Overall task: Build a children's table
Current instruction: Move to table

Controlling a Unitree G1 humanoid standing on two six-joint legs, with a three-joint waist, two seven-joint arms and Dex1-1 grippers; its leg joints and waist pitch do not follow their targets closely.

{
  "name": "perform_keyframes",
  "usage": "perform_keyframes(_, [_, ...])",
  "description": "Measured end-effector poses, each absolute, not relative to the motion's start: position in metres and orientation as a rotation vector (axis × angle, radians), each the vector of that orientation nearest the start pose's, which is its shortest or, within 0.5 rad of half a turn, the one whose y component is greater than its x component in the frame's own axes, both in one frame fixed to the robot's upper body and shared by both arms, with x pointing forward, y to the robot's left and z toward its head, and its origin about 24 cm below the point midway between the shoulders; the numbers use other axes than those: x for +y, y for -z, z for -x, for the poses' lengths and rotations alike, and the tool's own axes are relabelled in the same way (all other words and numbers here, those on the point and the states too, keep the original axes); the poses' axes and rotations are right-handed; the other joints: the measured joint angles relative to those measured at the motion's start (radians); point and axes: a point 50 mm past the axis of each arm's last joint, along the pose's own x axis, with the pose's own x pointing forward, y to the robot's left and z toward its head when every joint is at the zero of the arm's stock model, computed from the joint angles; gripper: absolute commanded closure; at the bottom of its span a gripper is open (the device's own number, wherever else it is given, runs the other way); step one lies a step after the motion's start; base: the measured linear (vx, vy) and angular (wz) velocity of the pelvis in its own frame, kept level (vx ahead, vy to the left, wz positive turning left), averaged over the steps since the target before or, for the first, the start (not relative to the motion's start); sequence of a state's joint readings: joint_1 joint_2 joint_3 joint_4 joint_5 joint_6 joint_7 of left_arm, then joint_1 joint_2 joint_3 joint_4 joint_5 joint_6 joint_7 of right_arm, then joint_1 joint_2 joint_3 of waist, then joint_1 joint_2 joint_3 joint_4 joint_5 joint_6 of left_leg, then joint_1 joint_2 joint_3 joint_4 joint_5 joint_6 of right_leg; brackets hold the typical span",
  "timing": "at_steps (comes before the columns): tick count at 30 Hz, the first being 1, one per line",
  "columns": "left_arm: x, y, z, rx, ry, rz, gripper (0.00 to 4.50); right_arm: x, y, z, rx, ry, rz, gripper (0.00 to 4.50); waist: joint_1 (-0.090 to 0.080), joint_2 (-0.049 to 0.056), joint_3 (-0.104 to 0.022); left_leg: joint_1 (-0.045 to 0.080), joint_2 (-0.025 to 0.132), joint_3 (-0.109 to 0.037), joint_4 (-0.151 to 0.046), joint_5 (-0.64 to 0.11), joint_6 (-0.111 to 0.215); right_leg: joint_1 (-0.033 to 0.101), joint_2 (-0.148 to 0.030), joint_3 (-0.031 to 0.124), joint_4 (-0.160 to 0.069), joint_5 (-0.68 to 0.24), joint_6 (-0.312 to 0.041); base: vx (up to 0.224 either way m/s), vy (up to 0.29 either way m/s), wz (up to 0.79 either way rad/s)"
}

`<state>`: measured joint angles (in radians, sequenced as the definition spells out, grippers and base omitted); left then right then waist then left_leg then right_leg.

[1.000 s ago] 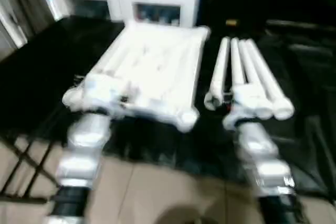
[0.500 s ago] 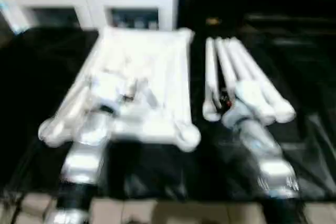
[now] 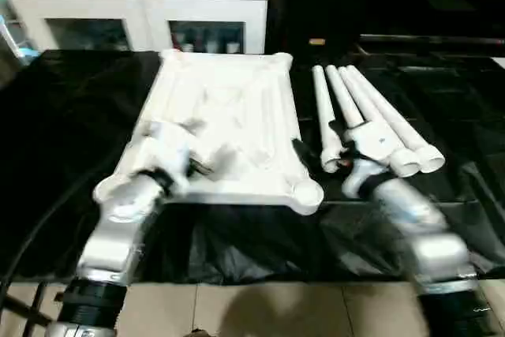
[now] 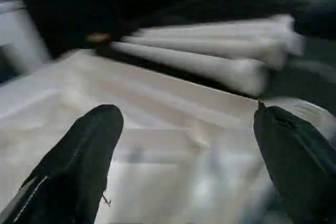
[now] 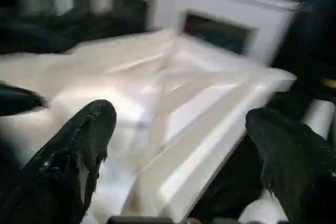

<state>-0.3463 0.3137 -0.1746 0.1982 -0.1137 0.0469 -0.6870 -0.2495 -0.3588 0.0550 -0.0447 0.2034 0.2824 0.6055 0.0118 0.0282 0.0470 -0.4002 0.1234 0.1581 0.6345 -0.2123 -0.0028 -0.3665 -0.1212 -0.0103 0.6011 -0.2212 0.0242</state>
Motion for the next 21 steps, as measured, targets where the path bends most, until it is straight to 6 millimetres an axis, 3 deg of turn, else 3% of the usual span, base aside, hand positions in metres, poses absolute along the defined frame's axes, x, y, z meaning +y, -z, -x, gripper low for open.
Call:
perform_keyframes(7, [0.108, -0.063, -0.304, 0.151, 1.097, -0.267, 0.02, -0.174, -0.089, -0.272, 0.165, -0.832, 0.228, 0.0, -0.009, 0.001, 0.0, -0.001, 0.007, 0.007, -0.011, 0.001, -0.001, -0.009, 0.0, -0.003, -0.001, 0.0, 0.0, -0.008, 0.0, 0.0])
perform_keyframes(13, [0.098, -0.066, -0.324, 0.11, 1.074, -0.267, 0.02, -0.175, -0.086, -0.269, 0.194, -0.88, 0.226, 0.0, -0.014, 0.004, -0.002, -0.001, 0.013, 0.013, -0.012, 0.004, 0.0, -0.016, 0.0, -0.005, -0.001, 0.026, -0.001, 0.0, 0.0, 0.0])
perform_keyframes(21, [0.095, -0.081, -0.359, 0.06, 0.872, -0.22, 0.02, -0.174, -0.095, -0.274, 0.173, -0.898, 0.245, 0.0, -0.011, 0.004, -0.002, -0.004, 0.024, 0.017, -0.012, 0.016, -0.002, -0.019, 0.007, -0.006, -0.004, 0.038, 0.001, 0.027, -0.002, -0.02])
